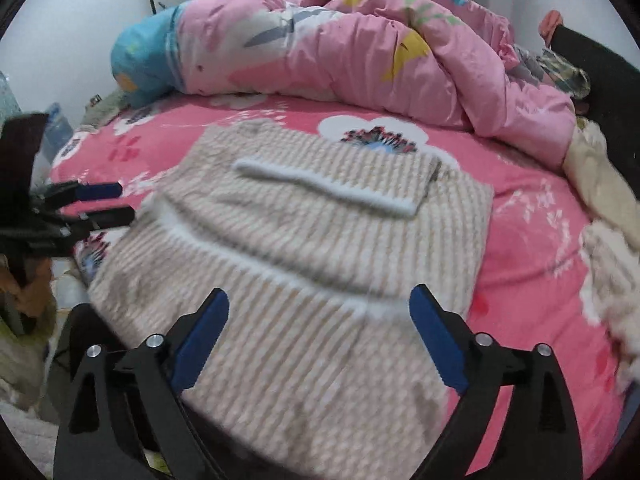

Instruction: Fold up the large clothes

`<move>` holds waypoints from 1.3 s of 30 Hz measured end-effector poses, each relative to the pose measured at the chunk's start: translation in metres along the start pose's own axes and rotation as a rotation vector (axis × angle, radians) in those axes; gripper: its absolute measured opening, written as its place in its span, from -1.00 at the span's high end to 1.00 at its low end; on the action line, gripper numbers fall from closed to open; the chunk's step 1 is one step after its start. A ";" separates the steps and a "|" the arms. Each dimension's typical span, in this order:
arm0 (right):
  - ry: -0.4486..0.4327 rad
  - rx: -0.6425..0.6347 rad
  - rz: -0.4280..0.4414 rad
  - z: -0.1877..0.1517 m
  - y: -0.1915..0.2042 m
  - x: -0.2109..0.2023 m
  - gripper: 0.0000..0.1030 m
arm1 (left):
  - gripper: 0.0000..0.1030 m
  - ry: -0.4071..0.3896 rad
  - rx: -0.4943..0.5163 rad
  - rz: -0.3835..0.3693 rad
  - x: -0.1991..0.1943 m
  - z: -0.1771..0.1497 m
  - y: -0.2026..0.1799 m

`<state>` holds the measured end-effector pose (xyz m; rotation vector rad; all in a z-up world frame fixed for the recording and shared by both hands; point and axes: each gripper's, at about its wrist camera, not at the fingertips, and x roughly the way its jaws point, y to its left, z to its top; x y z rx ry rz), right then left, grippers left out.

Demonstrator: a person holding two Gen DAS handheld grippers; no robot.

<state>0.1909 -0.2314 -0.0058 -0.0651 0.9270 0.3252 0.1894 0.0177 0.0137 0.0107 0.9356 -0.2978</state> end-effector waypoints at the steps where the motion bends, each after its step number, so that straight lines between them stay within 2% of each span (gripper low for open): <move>1: 0.004 0.013 0.007 -0.010 0.005 0.002 -0.77 | -0.62 -0.003 0.002 0.032 0.000 -0.010 -0.003; 2: 0.011 0.026 0.012 -0.020 0.010 0.006 -0.77 | -0.62 -0.001 0.007 0.068 0.002 -0.024 -0.010; 5: 0.054 0.054 0.008 -0.045 0.022 0.023 -0.77 | -0.62 0.028 0.017 0.102 0.018 -0.052 -0.020; 7: 0.111 0.043 -0.048 -0.060 0.026 0.048 -0.77 | -0.62 0.066 0.022 0.160 0.037 -0.067 -0.022; 9: 0.149 0.039 -0.114 -0.074 0.027 0.069 -0.80 | -0.67 0.091 0.007 0.167 0.052 -0.079 -0.019; 11: 0.134 0.060 -0.113 -0.073 0.027 0.063 -0.81 | -0.72 0.062 -0.015 0.173 0.055 -0.087 -0.015; 18: 0.023 0.083 -0.130 -0.054 0.037 0.041 -0.81 | -0.76 0.044 -0.042 0.163 0.050 -0.090 -0.007; 21: 0.088 0.044 -0.176 -0.060 0.039 0.069 -0.81 | -0.77 0.036 -0.052 0.156 0.051 -0.091 -0.005; 22: 0.096 0.054 -0.166 -0.063 0.036 0.076 -0.81 | -0.78 0.036 -0.054 0.153 0.054 -0.090 -0.007; 26: 0.085 0.106 -0.141 -0.055 0.031 0.066 -0.82 | -0.79 0.041 -0.060 0.147 0.055 -0.090 -0.008; 32: 0.030 0.110 -0.127 -0.044 0.035 0.056 -0.82 | -0.80 0.050 -0.067 0.141 0.056 -0.088 -0.006; 39: 0.056 0.096 -0.133 -0.050 0.035 0.079 -0.83 | -0.80 0.062 -0.071 0.144 0.058 -0.087 -0.005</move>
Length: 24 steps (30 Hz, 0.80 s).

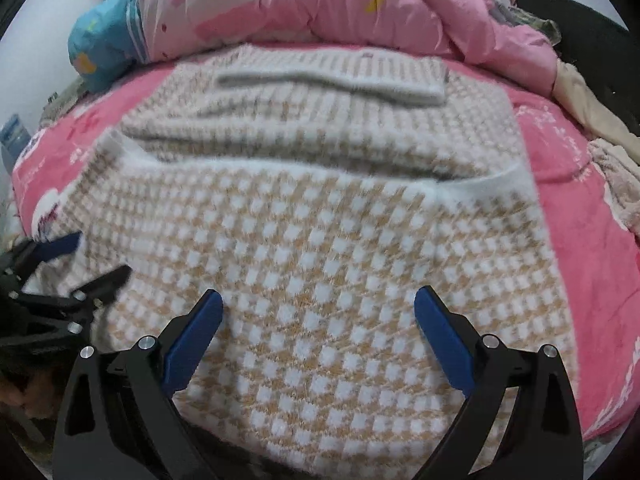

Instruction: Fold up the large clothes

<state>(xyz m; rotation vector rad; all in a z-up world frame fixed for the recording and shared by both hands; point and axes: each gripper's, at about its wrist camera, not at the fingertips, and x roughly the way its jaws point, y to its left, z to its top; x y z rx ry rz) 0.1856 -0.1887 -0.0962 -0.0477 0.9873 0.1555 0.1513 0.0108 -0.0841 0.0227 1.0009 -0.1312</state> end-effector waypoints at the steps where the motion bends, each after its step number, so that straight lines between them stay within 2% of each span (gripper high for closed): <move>1: -0.006 0.002 0.005 0.000 -0.001 0.000 -0.83 | -0.80 0.001 0.000 0.001 0.000 0.000 0.000; 24: -0.023 -0.001 0.036 -0.010 -0.002 -0.001 -0.86 | -0.80 0.024 -0.023 0.042 0.001 0.005 -0.006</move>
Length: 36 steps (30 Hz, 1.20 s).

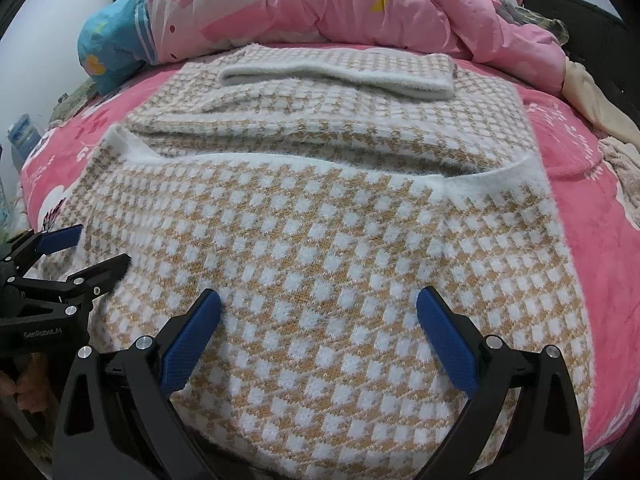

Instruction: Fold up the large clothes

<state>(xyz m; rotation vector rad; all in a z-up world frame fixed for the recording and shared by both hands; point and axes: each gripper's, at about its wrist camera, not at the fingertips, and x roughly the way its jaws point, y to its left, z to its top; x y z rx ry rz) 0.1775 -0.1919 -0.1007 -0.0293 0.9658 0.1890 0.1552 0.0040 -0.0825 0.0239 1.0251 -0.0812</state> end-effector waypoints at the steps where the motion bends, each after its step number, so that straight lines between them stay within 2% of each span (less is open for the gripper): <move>1: 0.000 -0.001 0.001 0.000 0.000 0.000 -0.86 | -0.80 -0.003 0.000 0.001 0.000 0.000 0.000; 3: -0.001 -0.001 0.002 0.000 0.001 0.000 -0.86 | -0.80 -0.029 0.002 -0.003 -0.004 -0.001 0.000; 5: 0.000 0.000 0.001 0.000 0.001 0.000 -0.86 | -0.80 -0.121 0.016 -0.021 -0.018 -0.006 0.003; 8: 0.002 -0.005 0.002 0.000 0.003 0.000 -0.86 | -0.80 -0.236 0.042 -0.011 -0.038 -0.014 0.016; 12: 0.002 -0.006 0.003 0.000 0.004 0.001 -0.86 | -0.79 -0.279 -0.015 -0.048 -0.048 -0.013 0.054; 13: 0.002 -0.007 0.004 0.000 0.004 0.001 -0.86 | -0.70 -0.286 -0.038 -0.068 -0.049 -0.012 0.067; 18: 0.003 -0.007 0.005 0.001 0.005 0.001 -0.87 | -0.13 -0.247 -0.092 -0.156 -0.034 0.006 0.096; 20: 0.005 -0.008 0.005 0.001 0.005 0.001 -0.87 | 0.00 -0.229 -0.101 -0.182 -0.026 0.013 0.101; 22: 0.005 -0.008 0.004 0.001 0.006 0.001 -0.87 | 0.23 -0.213 -0.106 -0.200 -0.019 0.016 0.102; 27: 0.004 -0.007 0.003 0.001 0.007 0.002 -0.87 | 0.44 -0.208 -0.092 -0.255 -0.016 0.015 0.098; 31: 0.004 -0.007 0.003 0.001 0.006 0.001 -0.87 | 0.44 -0.235 -0.055 -0.336 -0.028 0.012 0.090; 36: 0.004 -0.007 0.004 0.001 0.006 0.001 -0.87 | 0.44 -0.192 -0.075 -0.294 -0.015 0.018 0.091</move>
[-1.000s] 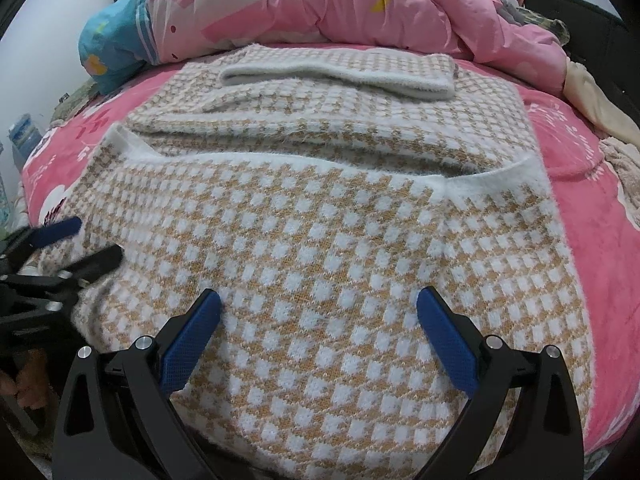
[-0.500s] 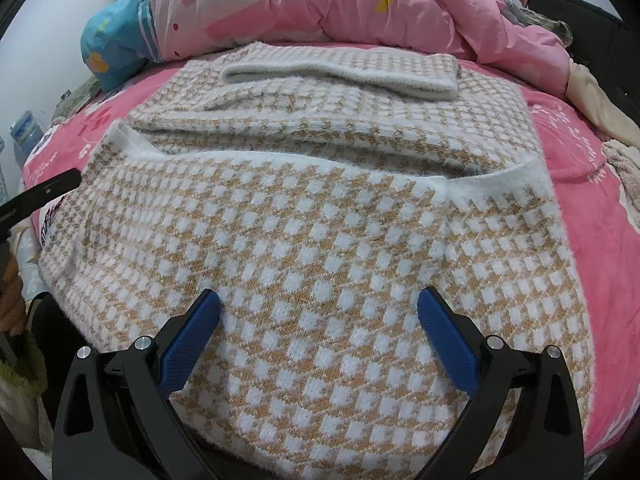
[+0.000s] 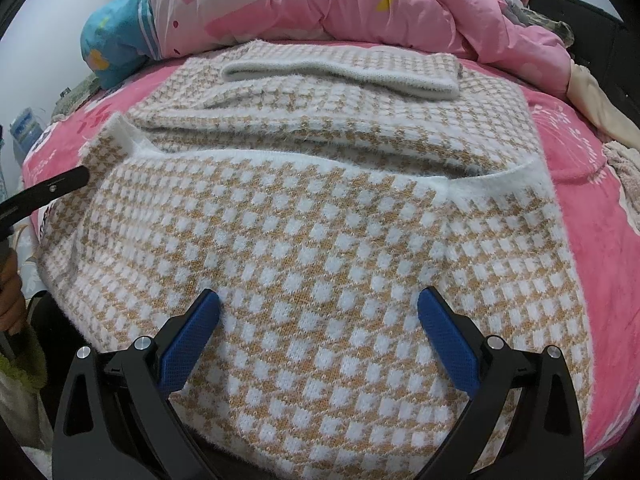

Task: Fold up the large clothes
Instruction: 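Grasp the folded hem edge with the left tool and lift it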

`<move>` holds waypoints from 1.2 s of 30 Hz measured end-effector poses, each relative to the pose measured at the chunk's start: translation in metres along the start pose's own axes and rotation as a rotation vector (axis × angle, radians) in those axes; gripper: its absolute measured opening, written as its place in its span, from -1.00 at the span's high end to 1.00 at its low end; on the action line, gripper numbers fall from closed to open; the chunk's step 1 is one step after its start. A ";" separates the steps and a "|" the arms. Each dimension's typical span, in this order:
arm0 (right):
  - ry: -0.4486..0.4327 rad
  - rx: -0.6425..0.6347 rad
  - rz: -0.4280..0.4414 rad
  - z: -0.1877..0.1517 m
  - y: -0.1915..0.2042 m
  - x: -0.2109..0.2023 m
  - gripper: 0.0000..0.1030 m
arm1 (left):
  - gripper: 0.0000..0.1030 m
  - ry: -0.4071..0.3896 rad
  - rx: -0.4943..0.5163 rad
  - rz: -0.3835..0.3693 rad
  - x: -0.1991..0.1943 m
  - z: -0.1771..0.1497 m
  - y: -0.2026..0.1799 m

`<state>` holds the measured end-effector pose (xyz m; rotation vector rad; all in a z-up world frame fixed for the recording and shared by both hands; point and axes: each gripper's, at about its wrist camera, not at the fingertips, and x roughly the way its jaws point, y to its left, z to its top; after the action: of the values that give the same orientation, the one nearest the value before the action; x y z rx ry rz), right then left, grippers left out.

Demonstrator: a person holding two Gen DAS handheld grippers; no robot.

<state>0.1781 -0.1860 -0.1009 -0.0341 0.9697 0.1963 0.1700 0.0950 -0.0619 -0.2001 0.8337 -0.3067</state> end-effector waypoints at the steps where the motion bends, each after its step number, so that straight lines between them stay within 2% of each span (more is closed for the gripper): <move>1: 0.000 0.000 -0.001 0.000 0.000 0.000 -0.87 | 0.43 0.007 -0.020 0.001 0.004 0.002 0.004; 5: 0.000 -0.002 0.000 0.000 0.000 0.000 -0.87 | 0.41 0.052 -0.075 0.008 0.019 0.011 0.019; 9: 0.000 -0.002 0.000 0.000 0.000 0.000 -0.87 | 0.38 0.089 -0.134 -0.029 0.035 0.021 0.028; 13: 0.007 -0.007 -0.001 0.002 0.000 0.001 -0.88 | 0.32 0.102 -0.132 -0.044 0.044 0.025 0.022; 14: 0.008 -0.007 -0.002 0.003 0.000 0.001 -0.88 | 0.32 0.103 -0.123 -0.056 0.042 0.026 0.019; 16: 0.007 -0.007 -0.002 0.003 -0.001 0.001 -0.88 | 0.32 0.085 -0.107 -0.144 0.032 0.025 0.011; 17: 0.007 -0.008 0.000 0.003 -0.001 0.001 -0.88 | 0.32 0.082 -0.096 -0.149 0.030 0.025 0.007; 18: 0.008 -0.008 -0.001 0.003 -0.001 0.001 -0.88 | 0.28 0.086 -0.079 -0.128 0.030 0.024 0.004; 21: 0.009 -0.009 0.001 0.003 -0.002 0.001 -0.88 | 0.28 0.163 -0.052 0.033 0.043 0.019 0.002; 24: 0.011 -0.008 0.002 0.004 -0.002 0.000 -0.88 | 0.27 0.161 -0.065 0.056 0.044 0.016 0.003; 29: 0.011 0.007 0.028 0.002 -0.012 -0.009 -0.88 | 0.29 0.156 -0.022 0.150 0.044 0.013 -0.012; 32: -0.019 0.042 0.036 -0.004 -0.031 -0.027 -0.88 | 0.31 0.150 0.014 0.204 0.045 0.012 -0.021; 36: -0.074 0.152 0.068 -0.015 -0.078 -0.056 -0.88 | 0.32 0.148 0.038 0.242 0.044 0.012 -0.026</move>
<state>0.1492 -0.2731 -0.0676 0.1448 0.9106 0.1852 0.2019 0.0560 -0.0763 -0.0399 0.9872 -0.1105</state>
